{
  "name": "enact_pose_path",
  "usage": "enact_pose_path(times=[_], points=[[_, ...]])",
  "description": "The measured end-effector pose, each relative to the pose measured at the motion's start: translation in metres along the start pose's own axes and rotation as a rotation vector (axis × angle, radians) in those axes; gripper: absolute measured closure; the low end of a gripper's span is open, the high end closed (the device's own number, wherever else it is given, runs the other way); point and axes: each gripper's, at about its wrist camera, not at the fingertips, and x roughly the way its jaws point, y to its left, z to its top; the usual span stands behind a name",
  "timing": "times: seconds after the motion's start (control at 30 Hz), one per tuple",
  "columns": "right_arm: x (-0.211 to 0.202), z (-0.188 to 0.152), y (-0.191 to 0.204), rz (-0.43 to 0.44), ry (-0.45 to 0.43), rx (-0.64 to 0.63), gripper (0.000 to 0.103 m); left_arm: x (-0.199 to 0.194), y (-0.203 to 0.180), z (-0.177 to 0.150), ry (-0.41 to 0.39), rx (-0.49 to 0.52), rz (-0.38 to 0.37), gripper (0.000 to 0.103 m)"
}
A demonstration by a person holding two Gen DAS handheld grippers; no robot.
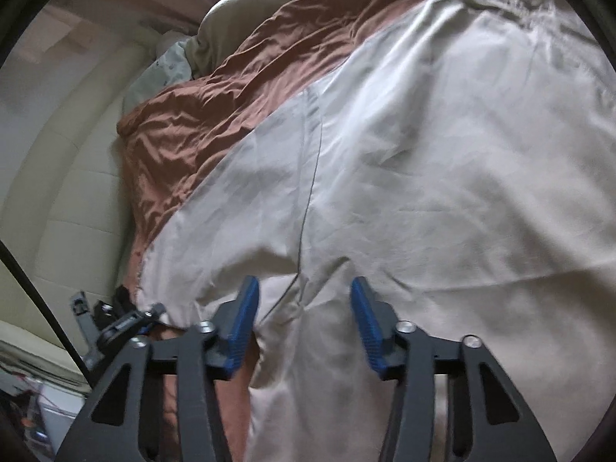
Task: Fold large clothes
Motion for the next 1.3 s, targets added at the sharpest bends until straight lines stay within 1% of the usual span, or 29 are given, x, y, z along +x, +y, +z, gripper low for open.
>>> enact_pose_path(times=[0.1,0.13,0.2,0.33,0.43,0.5,0.6,0.67,0.73,0.83,0.93,1.03,1.1,1.2,1.27,1.3], points=[[0.01,0.001,-0.009,0.025,0.023,0.028,0.06,-0.022,-0.021,0.008,-0.066,0.073,-0.037,0.098],[0.016,0.0,-0.008,0.044,0.037,0.027,0.06,-0.037,-0.033,0.013,-0.098,0.112,-0.061,0.099],[0.024,-0.003,-0.006,0.07,0.065,0.019,0.06,-0.06,-0.049,0.021,-0.138,0.158,-0.083,0.1],[0.045,-0.008,-0.003,0.091,0.129,-0.008,0.06,-0.101,-0.081,0.035,-0.184,0.201,-0.143,0.101],[0.042,-0.006,-0.007,0.12,0.138,-0.002,0.06,-0.132,-0.111,0.042,-0.226,0.255,-0.187,0.101],[0.033,-0.002,-0.01,0.142,0.118,0.002,0.06,-0.148,-0.132,0.044,-0.244,0.285,-0.211,0.101],[0.009,0.003,-0.017,0.152,0.062,0.01,0.06,-0.168,-0.157,0.042,-0.258,0.316,-0.262,0.101],[-0.007,0.006,-0.023,0.141,0.024,0.009,0.06,-0.179,-0.172,0.039,-0.265,0.334,-0.286,0.101],[-0.025,0.009,-0.03,0.107,-0.017,0.0,0.06,-0.191,-0.191,0.034,-0.27,0.356,-0.316,0.101],[-0.054,0.012,-0.052,0.068,-0.068,0.03,0.06,-0.202,-0.218,0.025,-0.261,0.391,-0.354,0.101],[-0.083,0.012,-0.074,0.065,-0.106,0.075,0.06,-0.21,-0.246,0.011,-0.247,0.428,-0.4,0.101],[-0.113,0.008,-0.083,0.035,-0.163,0.086,0.06,-0.215,-0.273,-0.005,-0.234,0.483,-0.422,0.101],[-0.132,0.005,-0.092,0.035,-0.203,0.105,0.06,-0.217,-0.286,-0.015,-0.222,0.516,-0.437,0.101],[-0.151,-0.006,-0.104,0.039,-0.233,0.15,0.06,-0.221,-0.308,-0.034,-0.192,0.568,-0.489,0.101],[-0.165,-0.02,-0.113,0.02,-0.257,0.171,0.055,-0.222,-0.319,-0.046,-0.163,0.591,-0.525,0.101],[-0.17,-0.024,-0.117,0.012,-0.265,0.182,0.047,-0.223,-0.325,-0.053,-0.145,0.603,-0.541,0.101]])
